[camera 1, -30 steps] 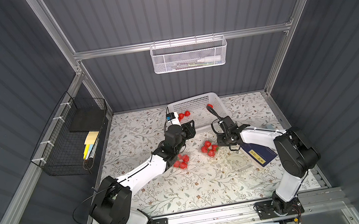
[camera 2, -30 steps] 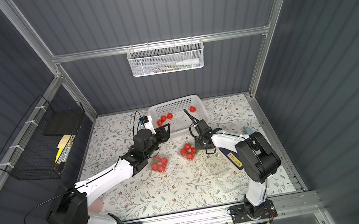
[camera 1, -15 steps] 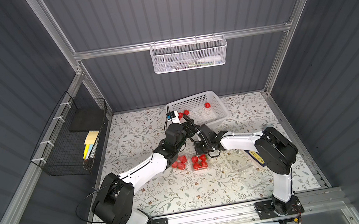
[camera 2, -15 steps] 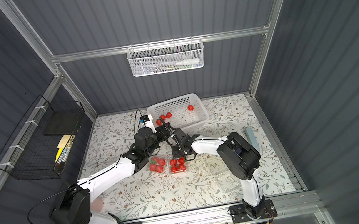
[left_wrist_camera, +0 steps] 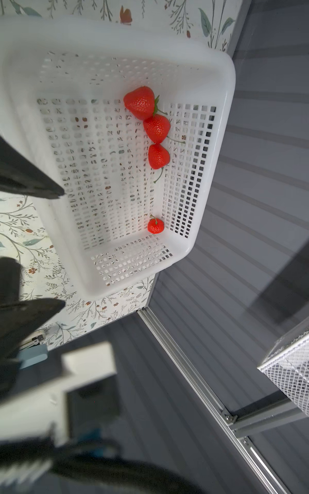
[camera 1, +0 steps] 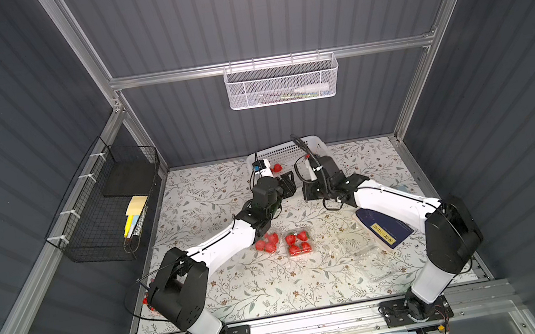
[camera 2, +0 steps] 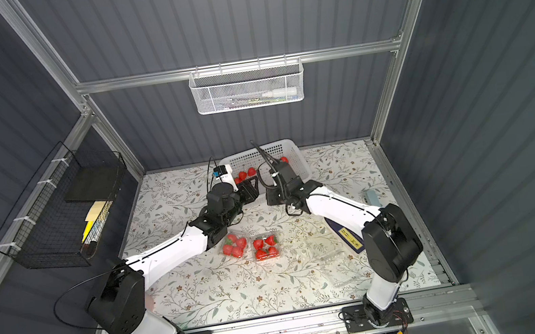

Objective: Pack strawberries into containers
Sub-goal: Move the basket to the center of the board.

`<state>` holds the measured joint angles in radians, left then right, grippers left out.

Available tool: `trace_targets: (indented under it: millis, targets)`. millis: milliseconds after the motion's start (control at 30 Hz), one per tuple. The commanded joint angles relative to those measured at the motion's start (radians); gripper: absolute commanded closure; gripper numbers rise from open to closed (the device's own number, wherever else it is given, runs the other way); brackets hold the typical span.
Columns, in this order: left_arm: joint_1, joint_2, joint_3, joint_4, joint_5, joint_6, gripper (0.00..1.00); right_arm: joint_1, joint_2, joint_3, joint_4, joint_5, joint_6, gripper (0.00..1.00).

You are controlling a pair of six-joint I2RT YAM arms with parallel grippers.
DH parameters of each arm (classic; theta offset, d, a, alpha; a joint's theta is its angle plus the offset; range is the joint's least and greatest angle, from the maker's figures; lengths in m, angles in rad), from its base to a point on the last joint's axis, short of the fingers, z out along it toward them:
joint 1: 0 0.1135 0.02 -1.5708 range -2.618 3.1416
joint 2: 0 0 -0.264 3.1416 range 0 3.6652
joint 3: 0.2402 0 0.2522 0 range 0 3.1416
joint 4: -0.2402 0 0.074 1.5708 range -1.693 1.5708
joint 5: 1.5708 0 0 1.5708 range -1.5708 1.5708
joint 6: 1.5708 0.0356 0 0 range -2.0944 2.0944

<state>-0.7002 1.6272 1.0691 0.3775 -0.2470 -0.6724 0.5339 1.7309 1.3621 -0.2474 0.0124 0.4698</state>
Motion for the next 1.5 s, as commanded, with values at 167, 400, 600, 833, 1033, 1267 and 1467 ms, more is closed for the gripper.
trace_targets:
  millis: [167,400,600,833,1033,1267,1467]
  targets:
    - [0.084,0.050,0.051,-0.051,0.011,-0.016,0.30,-0.118,0.371,0.376,-0.100,0.032,-0.114,0.89]
    - [0.171,0.086,0.082,-0.061,0.039,-0.006,0.20,-0.126,0.625,0.728,-0.374,0.051,-0.195,0.81]
    - [0.183,0.107,0.124,-0.081,0.019,0.021,0.15,-0.151,0.666,0.809,-0.607,0.084,-0.203,0.74]
    - [0.203,0.077,0.138,-0.116,-0.063,0.037,0.12,-0.175,0.477,0.562,-0.619,0.108,-0.218,0.74]
    - [0.211,0.065,0.126,-0.107,-0.076,0.038,0.09,-0.212,0.350,0.394,-0.614,0.123,-0.208,0.74]
    - [0.211,0.108,0.119,-0.081,0.003,0.039,0.10,-0.218,0.394,0.493,-0.474,0.169,-0.261,0.58]
    - [0.211,0.135,0.112,-0.078,0.002,0.033,0.11,-0.218,0.600,0.750,-0.401,0.220,-0.309,0.54]
